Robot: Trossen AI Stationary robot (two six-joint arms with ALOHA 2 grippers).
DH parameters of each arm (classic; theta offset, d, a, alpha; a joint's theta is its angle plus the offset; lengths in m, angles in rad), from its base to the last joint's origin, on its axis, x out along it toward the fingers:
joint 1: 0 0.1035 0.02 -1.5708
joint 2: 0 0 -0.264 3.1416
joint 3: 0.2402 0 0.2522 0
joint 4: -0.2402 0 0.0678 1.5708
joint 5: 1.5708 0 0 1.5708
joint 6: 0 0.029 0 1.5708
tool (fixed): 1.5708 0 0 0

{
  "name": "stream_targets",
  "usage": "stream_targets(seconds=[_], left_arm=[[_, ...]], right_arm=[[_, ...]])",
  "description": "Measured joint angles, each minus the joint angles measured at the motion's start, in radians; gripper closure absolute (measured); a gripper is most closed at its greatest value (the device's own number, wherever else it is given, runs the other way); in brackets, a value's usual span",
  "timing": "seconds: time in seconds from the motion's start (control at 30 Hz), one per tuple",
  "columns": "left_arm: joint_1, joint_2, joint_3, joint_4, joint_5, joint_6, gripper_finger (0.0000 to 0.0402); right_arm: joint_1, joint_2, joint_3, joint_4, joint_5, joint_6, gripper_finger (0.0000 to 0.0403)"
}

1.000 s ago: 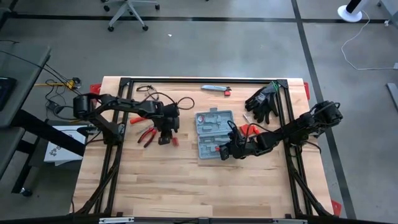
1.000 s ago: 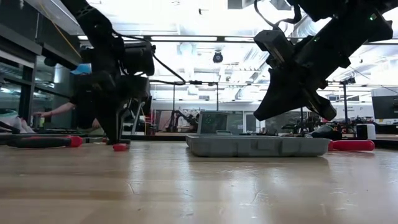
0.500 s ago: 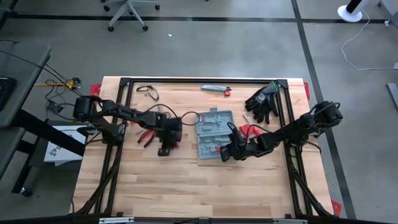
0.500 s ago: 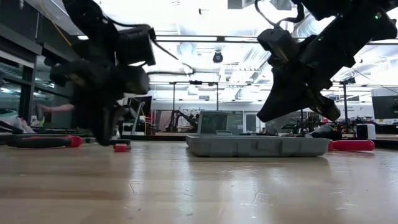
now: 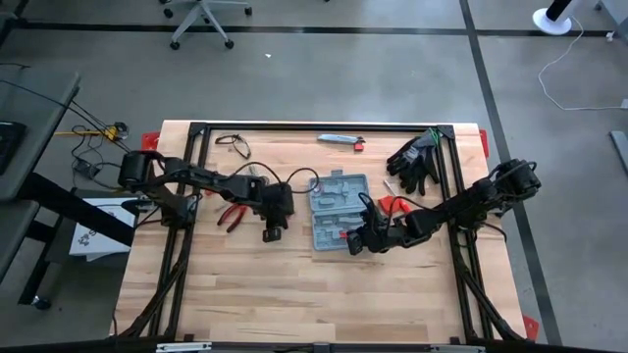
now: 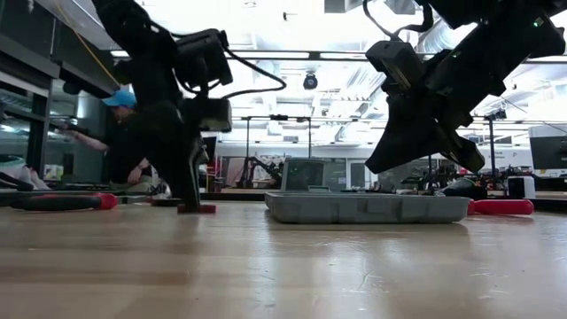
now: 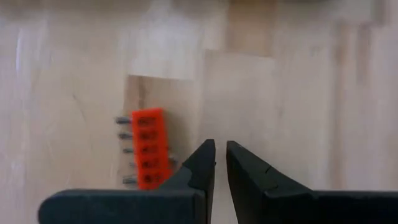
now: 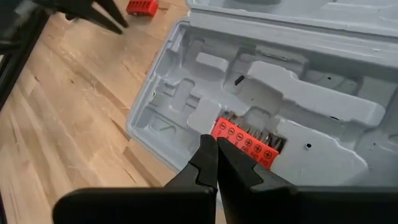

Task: Prefit tool cases
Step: Put the orange terminal block into the gray prefit tool case

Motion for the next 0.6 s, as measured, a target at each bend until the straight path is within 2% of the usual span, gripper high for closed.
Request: stream_targets(seconds=[0.13,0.27,0.33,0.43,0.6], left_arm=[[0.015,-0.062,0.001,-0.024,0.019,-0.005,0.0369],[0.043,-0.099,0.001,-0.021,-0.091,-0.004,0.0367],[0.064,-0.100,0.001,-0.024,-0.101,0.031,0.0360],[0.099,-0.086,0.001,-0.027,-0.048,0.065,0.0334],[0.139,-0.050,0.001,-0.052,0.035,0.072,0.0264]], right_arm=[[0.000,0.000,0.000,0.000,0.000,0.000,0.0403],[0.000,0.000,0.000,-0.001,0.000,0.000,0.0403],[0.000,0.000,0.000,-0.008,0.000,0.000,0.0403],[0.000,0.000,0.000,-0.010,0.000,0.000,0.0403],[0.000,0.000,0.000,-0.012,0.000,0.000,0.0403]])
